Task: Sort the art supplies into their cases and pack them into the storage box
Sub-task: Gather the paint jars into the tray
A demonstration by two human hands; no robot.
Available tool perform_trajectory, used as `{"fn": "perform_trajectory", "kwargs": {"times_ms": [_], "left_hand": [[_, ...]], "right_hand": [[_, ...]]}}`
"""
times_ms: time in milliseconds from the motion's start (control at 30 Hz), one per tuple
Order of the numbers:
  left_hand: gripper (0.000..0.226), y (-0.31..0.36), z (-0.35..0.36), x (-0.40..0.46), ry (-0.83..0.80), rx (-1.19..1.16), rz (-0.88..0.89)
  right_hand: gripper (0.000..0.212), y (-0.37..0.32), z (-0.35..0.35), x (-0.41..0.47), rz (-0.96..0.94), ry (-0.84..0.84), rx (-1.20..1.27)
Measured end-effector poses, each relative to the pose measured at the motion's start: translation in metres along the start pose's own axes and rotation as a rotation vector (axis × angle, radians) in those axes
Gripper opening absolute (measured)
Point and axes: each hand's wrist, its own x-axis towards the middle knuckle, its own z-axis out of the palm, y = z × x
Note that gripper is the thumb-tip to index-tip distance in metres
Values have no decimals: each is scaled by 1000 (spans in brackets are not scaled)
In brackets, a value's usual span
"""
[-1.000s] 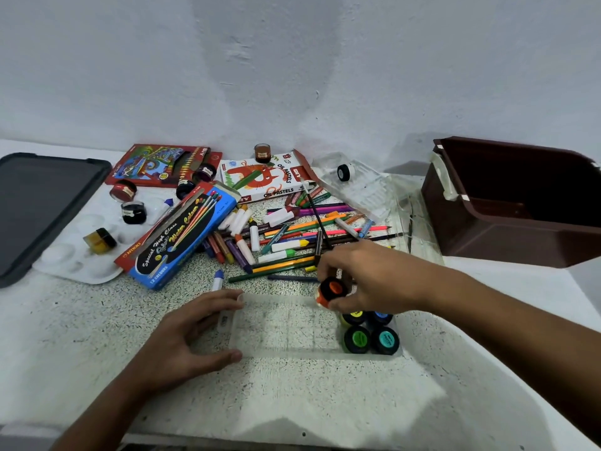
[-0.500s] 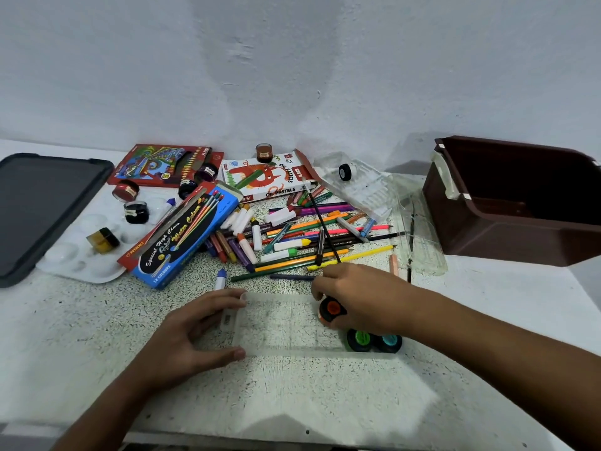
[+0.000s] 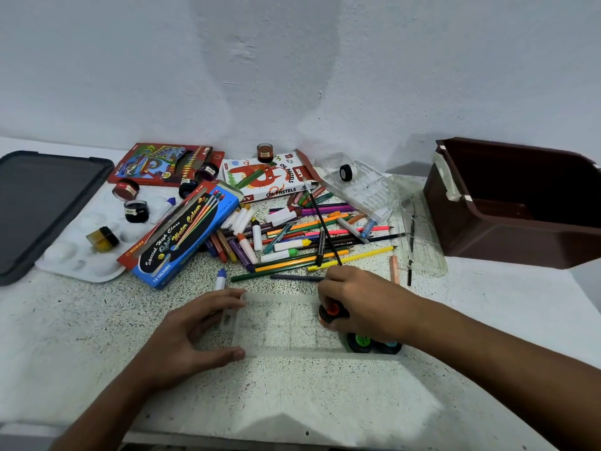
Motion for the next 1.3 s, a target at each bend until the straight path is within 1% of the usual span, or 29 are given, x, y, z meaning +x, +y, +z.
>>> {"fn": "perform_trajectory", "kwargs": {"times_ms": [233, 333, 367, 433, 500, 567, 667, 733, 800, 933, 1100, 1300], "left_hand": [[62, 1, 0, 0, 7, -15, -6], [63, 1, -2, 0, -20, -82, -27], [63, 1, -2, 0, -32, -101, -33], [62, 1, -3, 0, -45, -133, -39], [57, 1, -4, 0, -43, -182, -38], [51, 2, -4, 0, -34, -237, -35], [45, 3, -5, -2, -20, -297, -27], [40, 1, -4, -3, -13, -311, -28], [40, 0, -3, -3, 4, -300, -44], [39, 1, -4, 0, 6, -312, -57], [43, -1, -5, 0, -9, -311, -76], [44, -1, -5, 0, -15, -298, -78]], "right_hand": [[22, 6, -5, 2, -4, -65, 31], [30, 11, -19, 7, 22, -121, 67], [32, 15, -25, 10, 41, -103, 81], [30, 27, -37, 20, 96, -11, 102], [29, 45, -47, 33, 186, 103, 131], [34, 65, -55, 48, 294, 197, 134], [47, 95, -62, 67, 413, 275, 62], [47, 112, -63, 79, 462, 290, 36], [47, 126, -62, 90, 495, 296, 20], [49, 145, -58, 111, 511, 254, -21], [59, 152, -54, 133, 530, 218, -106], [53, 154, -54, 144, 557, 197, -259]]}}
